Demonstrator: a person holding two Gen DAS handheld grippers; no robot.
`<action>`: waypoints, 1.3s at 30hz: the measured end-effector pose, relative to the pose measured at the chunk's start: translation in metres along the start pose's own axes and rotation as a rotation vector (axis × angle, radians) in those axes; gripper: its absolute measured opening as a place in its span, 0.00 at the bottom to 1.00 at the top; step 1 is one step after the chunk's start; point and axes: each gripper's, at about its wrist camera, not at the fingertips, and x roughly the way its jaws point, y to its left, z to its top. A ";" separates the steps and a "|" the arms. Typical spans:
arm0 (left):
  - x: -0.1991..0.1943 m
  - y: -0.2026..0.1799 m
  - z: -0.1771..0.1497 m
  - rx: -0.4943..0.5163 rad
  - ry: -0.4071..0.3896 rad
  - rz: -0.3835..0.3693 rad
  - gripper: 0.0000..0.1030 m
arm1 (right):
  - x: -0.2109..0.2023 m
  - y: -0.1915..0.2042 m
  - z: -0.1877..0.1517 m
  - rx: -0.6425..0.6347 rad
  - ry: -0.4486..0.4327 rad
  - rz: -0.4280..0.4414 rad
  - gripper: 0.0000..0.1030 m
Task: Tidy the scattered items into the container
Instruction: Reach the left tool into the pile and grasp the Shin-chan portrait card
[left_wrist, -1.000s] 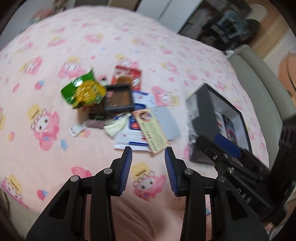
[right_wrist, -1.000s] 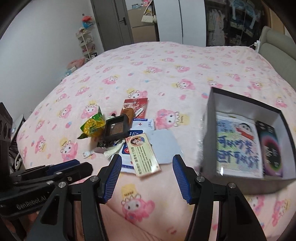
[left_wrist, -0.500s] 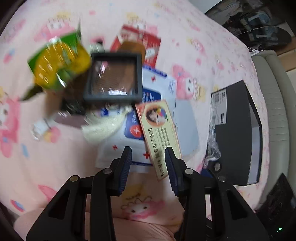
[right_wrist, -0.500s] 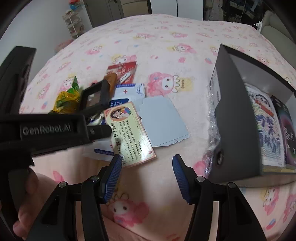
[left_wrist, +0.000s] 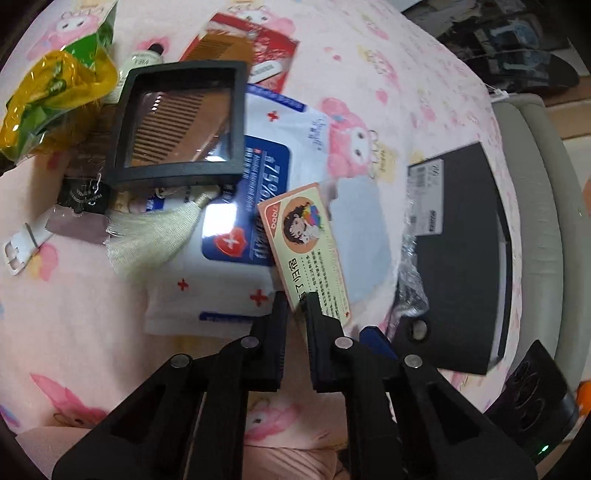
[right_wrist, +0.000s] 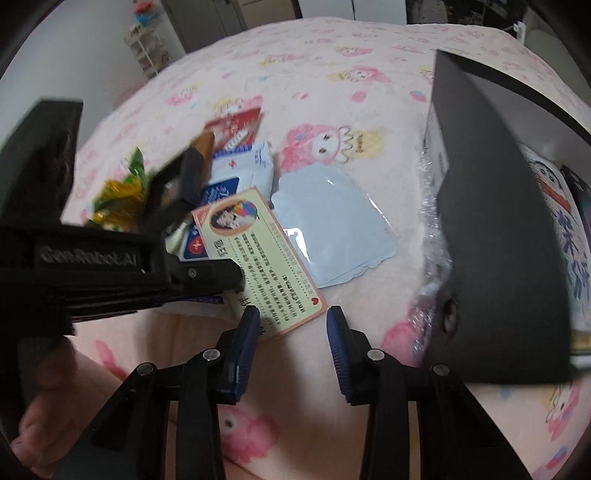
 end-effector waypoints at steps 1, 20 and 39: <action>-0.001 -0.003 -0.002 0.013 -0.001 -0.002 0.07 | -0.005 0.000 -0.001 -0.002 -0.006 -0.003 0.33; -0.008 0.000 0.002 0.005 -0.043 -0.014 0.22 | -0.011 -0.002 -0.008 0.010 0.004 -0.015 0.39; 0.008 -0.001 0.005 0.009 0.026 -0.052 0.24 | 0.011 0.005 -0.016 0.018 0.018 0.086 0.15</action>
